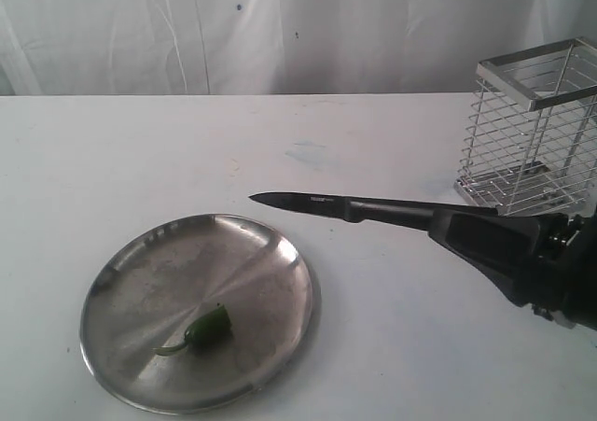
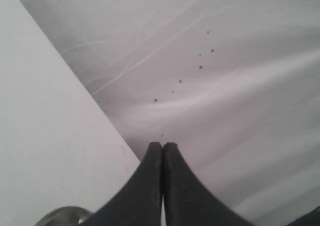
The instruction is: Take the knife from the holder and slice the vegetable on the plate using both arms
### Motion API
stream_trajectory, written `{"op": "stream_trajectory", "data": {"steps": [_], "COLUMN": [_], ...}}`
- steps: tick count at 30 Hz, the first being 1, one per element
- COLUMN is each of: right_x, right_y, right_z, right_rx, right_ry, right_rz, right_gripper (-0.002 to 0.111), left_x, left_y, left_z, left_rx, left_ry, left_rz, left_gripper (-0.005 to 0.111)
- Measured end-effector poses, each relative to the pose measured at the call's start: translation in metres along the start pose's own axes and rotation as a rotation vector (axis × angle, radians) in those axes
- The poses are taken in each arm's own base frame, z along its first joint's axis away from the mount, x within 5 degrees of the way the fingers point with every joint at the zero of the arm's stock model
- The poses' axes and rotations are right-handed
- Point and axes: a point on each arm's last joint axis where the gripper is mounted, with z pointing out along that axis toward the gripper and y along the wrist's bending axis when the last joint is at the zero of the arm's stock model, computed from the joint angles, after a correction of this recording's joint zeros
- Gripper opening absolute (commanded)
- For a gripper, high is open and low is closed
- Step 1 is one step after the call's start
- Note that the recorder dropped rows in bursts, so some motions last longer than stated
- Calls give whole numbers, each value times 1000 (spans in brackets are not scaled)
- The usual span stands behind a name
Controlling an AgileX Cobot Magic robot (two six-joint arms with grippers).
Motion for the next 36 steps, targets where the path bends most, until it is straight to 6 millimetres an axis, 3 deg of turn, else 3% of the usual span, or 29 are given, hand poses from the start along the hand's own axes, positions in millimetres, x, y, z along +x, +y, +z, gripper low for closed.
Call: {"op": "stream_trajectory", "data": {"steps": [16,18,22,24,27,30,32,34,36], "right_x": [0,0,0,0,1,-1,-2,-3,-5], "right_y": [3,3,3,2,-2,-10,-15,-20,-23], "right_z": [0,0,0,0,3,10,15,19,23], "right_rx": [-28,-28,-28,-25,-10,11,25,32,34], "right_ry": [3,3,3,4,18,42,61,77,86], "right_rz": [-15,-15,-15,-13,4,52,91,116,128], "right_gripper": [0,0,0,0,0,0,0,0,0], "left_x": [6,5,-12,-23,-43,-50,-44,-29,-5], "left_y": [1,1,-4,-16,-64,-119,-134,-131,-113], "left_z": [0,0,-1,-1,4,31,61,97,128], "left_rx": [-9,-8,47,122,274,383,392,332,248], "left_ry": [69,55,-125,-210,-276,-195,-63,126,328], "left_rz": [185,148,-129,-119,179,547,658,683,673], "left_gripper": [0,0,0,0,0,0,0,0,0]}}
